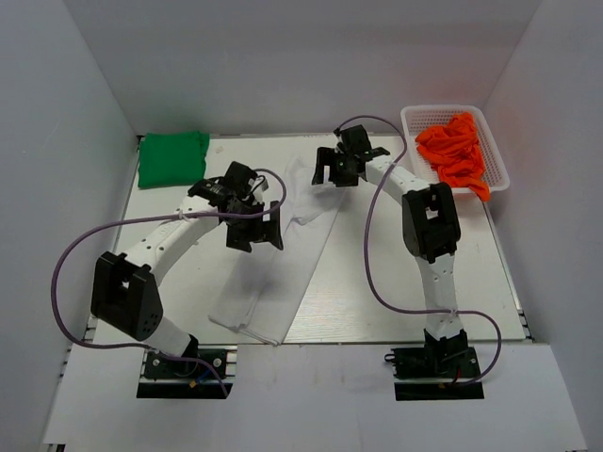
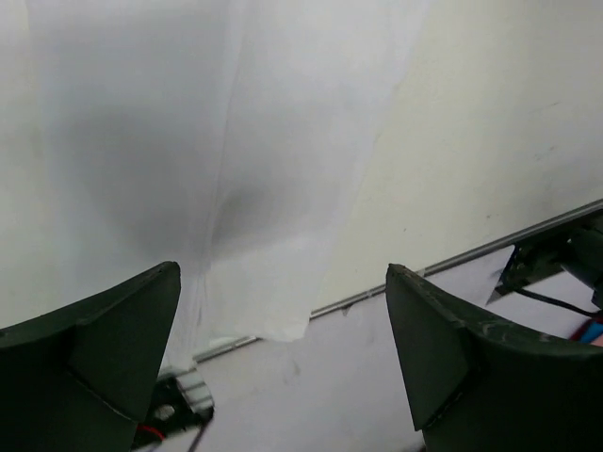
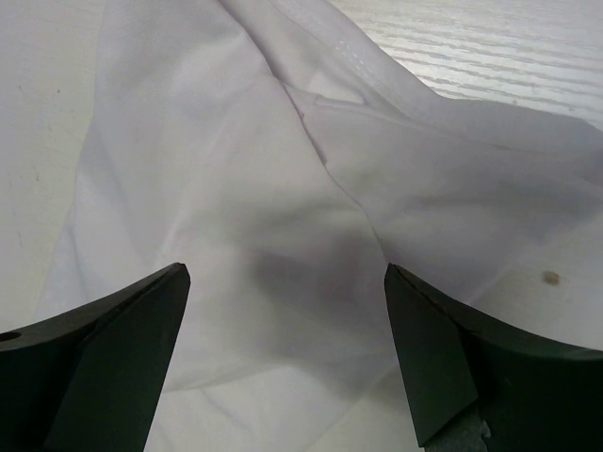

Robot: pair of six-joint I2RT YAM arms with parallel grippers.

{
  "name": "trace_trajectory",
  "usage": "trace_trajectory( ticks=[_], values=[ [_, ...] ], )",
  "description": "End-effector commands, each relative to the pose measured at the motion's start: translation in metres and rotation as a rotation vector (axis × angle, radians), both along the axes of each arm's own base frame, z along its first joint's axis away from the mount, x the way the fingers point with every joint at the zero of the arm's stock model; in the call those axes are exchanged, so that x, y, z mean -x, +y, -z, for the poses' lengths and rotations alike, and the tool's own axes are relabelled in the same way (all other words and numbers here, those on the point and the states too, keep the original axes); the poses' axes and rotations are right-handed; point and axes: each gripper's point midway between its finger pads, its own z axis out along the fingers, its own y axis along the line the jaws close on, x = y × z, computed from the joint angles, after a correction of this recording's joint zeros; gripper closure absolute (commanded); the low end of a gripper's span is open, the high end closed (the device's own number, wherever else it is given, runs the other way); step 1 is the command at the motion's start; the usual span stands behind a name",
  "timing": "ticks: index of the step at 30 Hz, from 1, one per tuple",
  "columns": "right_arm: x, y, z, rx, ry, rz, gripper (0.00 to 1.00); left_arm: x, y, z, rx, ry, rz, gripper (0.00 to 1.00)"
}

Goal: Fold and stack the t-shirts
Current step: Rotate the tshirt 90 degrees

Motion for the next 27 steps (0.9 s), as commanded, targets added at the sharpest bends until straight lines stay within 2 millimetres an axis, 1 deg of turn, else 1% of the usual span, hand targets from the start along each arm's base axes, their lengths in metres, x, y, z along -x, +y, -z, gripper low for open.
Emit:
trace_trajectory(
  ticks=[1,2,3,4,5,6,7,8,9,10,11,12,13,14,15,16,17,18,19,20,21,22,23,24,25,26,27],
  values=[
    [0.006,-0.013,-0.031,0.065,-0.053,0.006,0.10,0.001,0.006,-0.001,-0.057,-0.056,0.073,0.00],
    [0.006,-0.016,-0.031,0.086,-0.057,0.017,0.10,0.006,0.009,0.010,-0.076,-0.026,0.087,0.00],
    [0.008,-0.014,-0.035,0.092,-0.064,0.013,0.10,0.013,0.008,0.021,-0.090,0.012,0.088,0.00],
    [0.012,-0.018,-0.032,0.114,-0.045,0.019,0.10,0.024,0.013,0.035,-0.107,0.065,0.093,0.00],
    [0.012,-0.020,-0.036,0.124,-0.051,0.028,0.10,0.028,0.011,0.044,-0.112,0.075,0.105,0.00],
    [0.018,-0.019,-0.034,0.139,-0.038,0.023,0.10,0.033,0.010,0.050,-0.116,0.090,0.102,0.00],
    [0.021,-0.023,-0.030,0.158,-0.022,0.037,0.10,0.046,0.012,0.064,-0.135,0.128,0.113,0.00],
    [0.025,-0.024,-0.028,0.169,-0.009,0.041,0.10,0.049,0.013,0.068,-0.137,0.138,0.103,0.00],
    [0.030,-0.024,-0.024,0.178,0.007,0.039,0.10,0.054,0.007,0.070,-0.115,0.144,0.123,0.00],
    [0.036,-0.023,-0.018,0.183,0.031,0.040,0.10,0.063,0.007,0.075,-0.118,0.168,0.135,0.00],
    [0.037,-0.025,-0.013,0.189,0.041,0.041,0.10,0.065,0.002,0.077,-0.103,0.165,0.143,0.00],
    [0.040,-0.022,-0.011,0.192,0.046,0.028,0.10,0.070,-0.002,0.079,-0.084,0.176,0.157,0.00],
    [0.041,-0.020,-0.003,0.194,0.063,0.019,0.10,0.077,-0.002,0.084,-0.092,0.186,0.172,0.00],
    [0.043,-0.014,-0.001,0.185,0.070,0.000,0.10,0.079,-0.003,0.086,-0.083,0.194,0.166,0.00],
    [0.044,-0.011,0.002,0.178,0.086,-0.011,0.10,0.085,-0.007,0.090,-0.080,0.214,0.186,0.00],
    [0.041,-0.007,0.006,0.176,0.086,-0.020,0.10,0.090,-0.010,0.093,-0.087,0.227,0.194,0.00],
    [0.040,-0.005,0.005,0.167,0.084,-0.025,0.10,0.096,-0.015,0.093,-0.069,0.253,0.211,0.00],
    [0.037,0.000,0.007,0.160,0.085,-0.029,0.10,0.099,-0.020,0.093,-0.063,0.263,0.217,0.00],
    [0.033,0.002,0.005,0.153,0.078,-0.026,0.10,0.101,-0.025,0.097,-0.066,0.270,0.223,0.00],
    [0.030,0.005,0.013,0.150,0.089,-0.022,0.10,0.109,-0.035,0.097,-0.044,0.287,0.250,0.00],
    [0.029,0.004,0.017,0.148,0.096,-0.028,0.10,0.112,-0.038,0.100,-0.046,0.293,0.252,0.00],
    [0.025,0.005,0.016,0.135,0.098,-0.011,0.10,0.114,-0.043,0.100,-0.043,0.301,0.268,0.00],
    [0.023,0.006,0.025,0.135,0.107,-0.010,0.10,0.120,-0.048,0.105,-0.057,0.314,0.295,0.00],
    [0.023,0.005,0.030,0.144,0.116,-0.008,0.10,0.118,-0.055,0.102,-0.057,0.310,0.309,0.00],
    [0.013,0.007,0.021,0.134,0.087,-0.002,0.10,0.122,-0.057,0.101,-0.070,0.324,0.322,0.00],
    [0.014,0.005,0.035,0.150,0.116,0.001,0.10,0.128,-0.061,0.102,-0.081,0.332,0.348,0.00],
    [0.009,0.003,0.036,0.154,0.110,0.011,0.10,0.127,-0.069,0.105,-0.085,0.334,0.363,0.00]
  ],
)
